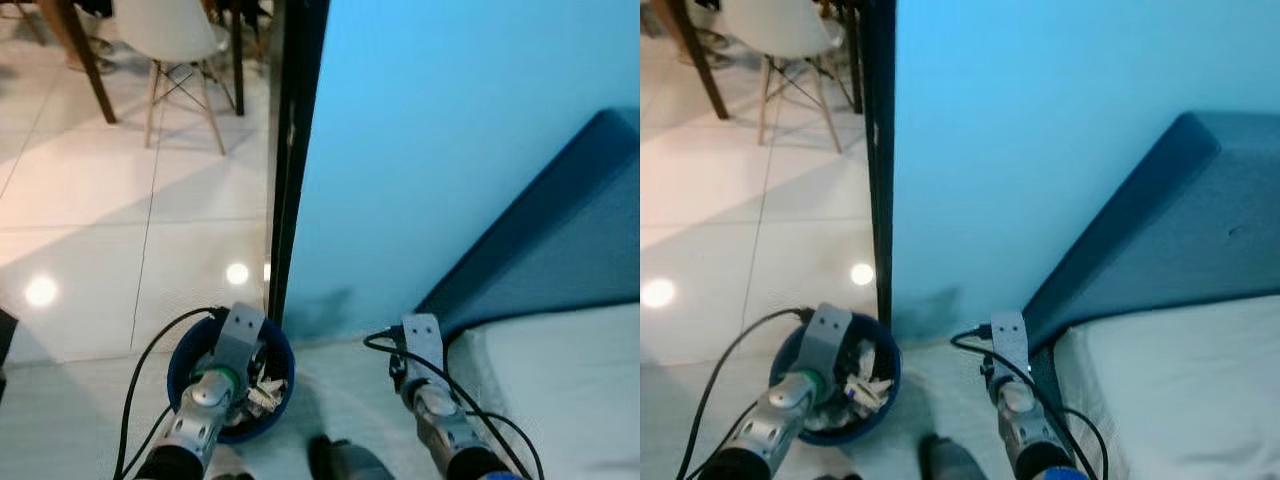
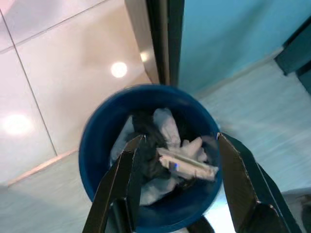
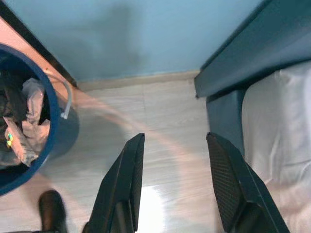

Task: Clean up the room

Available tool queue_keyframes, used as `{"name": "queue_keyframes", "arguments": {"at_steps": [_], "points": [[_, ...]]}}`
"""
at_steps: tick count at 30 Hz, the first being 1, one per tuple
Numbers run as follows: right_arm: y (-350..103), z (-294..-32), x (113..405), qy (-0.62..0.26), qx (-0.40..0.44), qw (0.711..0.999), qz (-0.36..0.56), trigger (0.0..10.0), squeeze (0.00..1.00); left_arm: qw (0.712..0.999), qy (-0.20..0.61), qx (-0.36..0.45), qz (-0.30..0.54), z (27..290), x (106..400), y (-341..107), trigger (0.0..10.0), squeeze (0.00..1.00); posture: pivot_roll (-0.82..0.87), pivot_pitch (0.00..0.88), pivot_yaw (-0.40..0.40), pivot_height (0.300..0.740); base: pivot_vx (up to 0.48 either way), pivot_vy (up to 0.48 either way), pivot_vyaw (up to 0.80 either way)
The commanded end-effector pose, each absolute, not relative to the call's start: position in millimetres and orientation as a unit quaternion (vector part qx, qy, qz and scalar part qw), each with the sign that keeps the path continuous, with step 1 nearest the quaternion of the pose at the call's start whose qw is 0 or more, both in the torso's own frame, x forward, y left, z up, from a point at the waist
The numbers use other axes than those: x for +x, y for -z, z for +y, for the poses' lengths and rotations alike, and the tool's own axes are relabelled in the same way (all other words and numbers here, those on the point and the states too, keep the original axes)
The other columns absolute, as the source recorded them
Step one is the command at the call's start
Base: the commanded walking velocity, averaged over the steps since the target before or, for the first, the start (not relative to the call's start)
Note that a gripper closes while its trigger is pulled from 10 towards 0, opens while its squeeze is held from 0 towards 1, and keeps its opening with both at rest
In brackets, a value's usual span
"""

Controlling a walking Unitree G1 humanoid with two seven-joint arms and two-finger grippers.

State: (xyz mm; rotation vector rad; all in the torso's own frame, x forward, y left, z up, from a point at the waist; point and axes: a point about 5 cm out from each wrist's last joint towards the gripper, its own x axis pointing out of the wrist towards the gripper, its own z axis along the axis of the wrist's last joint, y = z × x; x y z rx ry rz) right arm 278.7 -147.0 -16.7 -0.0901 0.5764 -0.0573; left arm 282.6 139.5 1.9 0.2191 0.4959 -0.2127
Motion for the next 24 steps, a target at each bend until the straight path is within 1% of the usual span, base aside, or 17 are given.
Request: {"name": "queue_keyframes", "arguments": {"at_steps": [1,13,24], "points": [[22.6,-152.9,272.3,0.037,-0.049,0.952,0.299,10.0,0.0,0.955,0.113,0.107,0.254,135.0,277.5,3.7,10.0,0.0,-0.01,0.121,-0.003,0.74,0.0,0.0,-0.8],[22.6,-152.7,271.8,0.037,-0.05,0.952,0.299,10.0,0.0,0.954,0.128,0.113,0.245,131.3,277.4,2.4,10.0,0.0,-0.01,0.117,0.0,0.74,0.0,0.0,-0.8],[26.3,-153.7,266.7,0.045,-0.052,0.951,0.302,10.0,0.0,0.951,0.129,0.132,0.248,137.9,274.8,5.0,10.0,0.0,0.0,0.106,0.011,0.74,0.0,0.0,-0.8]]}}
